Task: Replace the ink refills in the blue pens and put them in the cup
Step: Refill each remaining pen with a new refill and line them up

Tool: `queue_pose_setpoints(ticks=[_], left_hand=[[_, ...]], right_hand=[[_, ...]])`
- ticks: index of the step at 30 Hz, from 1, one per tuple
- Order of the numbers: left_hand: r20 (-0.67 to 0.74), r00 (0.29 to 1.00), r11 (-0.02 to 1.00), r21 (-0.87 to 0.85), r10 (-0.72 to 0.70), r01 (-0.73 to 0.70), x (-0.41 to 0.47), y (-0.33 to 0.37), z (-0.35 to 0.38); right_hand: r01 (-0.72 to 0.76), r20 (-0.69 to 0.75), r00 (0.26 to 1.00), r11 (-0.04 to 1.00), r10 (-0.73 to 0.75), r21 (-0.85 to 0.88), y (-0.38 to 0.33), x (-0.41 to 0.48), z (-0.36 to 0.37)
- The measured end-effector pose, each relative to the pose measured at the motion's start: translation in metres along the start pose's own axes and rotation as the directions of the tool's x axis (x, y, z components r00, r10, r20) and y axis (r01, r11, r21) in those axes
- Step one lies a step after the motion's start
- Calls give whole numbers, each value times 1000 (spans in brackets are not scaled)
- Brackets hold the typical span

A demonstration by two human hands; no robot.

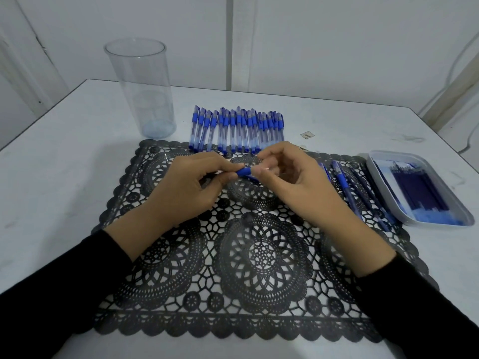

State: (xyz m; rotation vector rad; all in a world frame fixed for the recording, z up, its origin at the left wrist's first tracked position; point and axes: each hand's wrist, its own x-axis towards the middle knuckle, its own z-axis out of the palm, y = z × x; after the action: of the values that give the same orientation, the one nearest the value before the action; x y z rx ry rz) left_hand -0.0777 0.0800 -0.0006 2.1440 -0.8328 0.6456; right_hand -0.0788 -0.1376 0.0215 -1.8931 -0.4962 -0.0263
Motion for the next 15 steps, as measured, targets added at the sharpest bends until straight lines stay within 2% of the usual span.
queue_pose_setpoints(ticks=[2,6,9,13,15], left_hand=[[8,1000,1000,-9,7,-7,0,0,0],[7,1000,1000,4,-4,4,0,-1,-1],[17,1000,1000,5,3,-3,0,-2,-1],[15,1000,1000,-2,-9,9,-1,-2,-1],[15,1000,1000,-4,-18,19,-1,-3,-2]], right_hand=[[14,10,1000,999,-13,-50,1,0,0],[-17,22,1000,1000,17,3,2,1,0],[-3,-1,1000,999,3,-51,1,1,1],[-17,-11,1000,1000,17,-18,1,0,0],[-5,-15,1000,998,4,-69,1,0,0]])
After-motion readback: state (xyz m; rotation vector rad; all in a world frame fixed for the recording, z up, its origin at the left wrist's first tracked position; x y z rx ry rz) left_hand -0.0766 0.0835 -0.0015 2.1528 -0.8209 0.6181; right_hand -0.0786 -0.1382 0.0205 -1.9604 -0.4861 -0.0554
